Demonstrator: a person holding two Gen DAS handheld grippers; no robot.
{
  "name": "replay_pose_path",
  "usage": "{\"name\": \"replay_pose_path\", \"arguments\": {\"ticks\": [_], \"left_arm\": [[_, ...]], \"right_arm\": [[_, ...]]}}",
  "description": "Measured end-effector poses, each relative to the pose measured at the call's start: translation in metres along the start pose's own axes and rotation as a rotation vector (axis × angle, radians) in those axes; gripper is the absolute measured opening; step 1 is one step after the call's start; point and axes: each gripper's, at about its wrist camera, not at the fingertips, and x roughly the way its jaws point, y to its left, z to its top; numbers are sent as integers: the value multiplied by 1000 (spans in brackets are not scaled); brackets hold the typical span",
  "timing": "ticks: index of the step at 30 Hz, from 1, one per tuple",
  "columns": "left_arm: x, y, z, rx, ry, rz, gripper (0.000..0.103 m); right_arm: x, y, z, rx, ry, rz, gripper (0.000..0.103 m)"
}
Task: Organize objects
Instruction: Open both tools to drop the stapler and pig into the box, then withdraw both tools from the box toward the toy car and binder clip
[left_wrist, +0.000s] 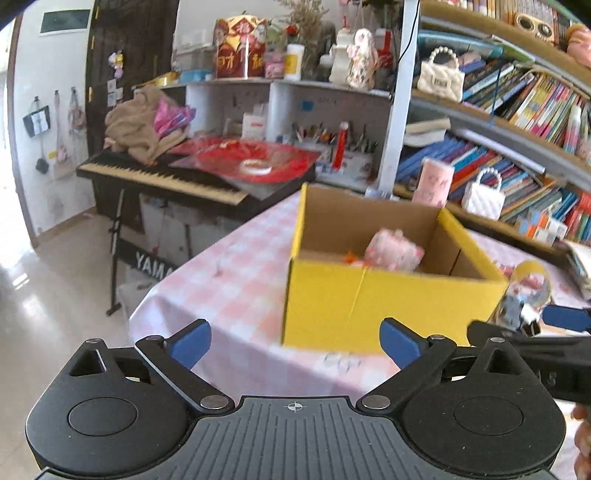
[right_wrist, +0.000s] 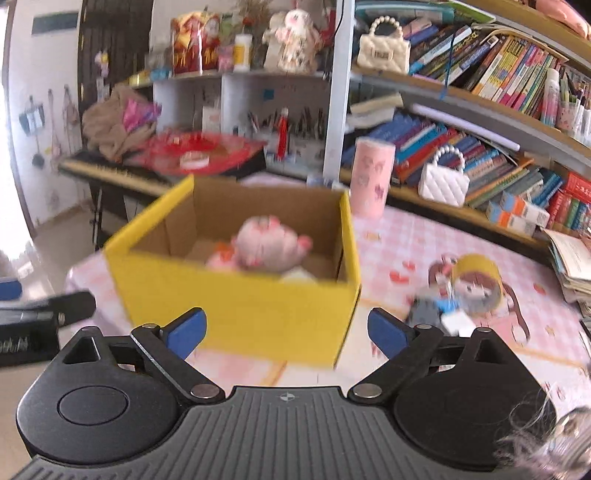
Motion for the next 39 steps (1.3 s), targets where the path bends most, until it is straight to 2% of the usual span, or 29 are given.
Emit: {"name": "replay_pose_path", "arguments": {"ticks": [7,15,39], "left_arm": [[-20,9,-22,-16,53,-11,99],[-40,9,-38,26,56,-42,99],[-58,-26,-64,143,107,-190,99]], "right_arm": [[-25,13,-29,29,25,-29,95],[-55,18,-52,59,26,-62,96],[-107,-14,-99,223,44,-234,97]]}}
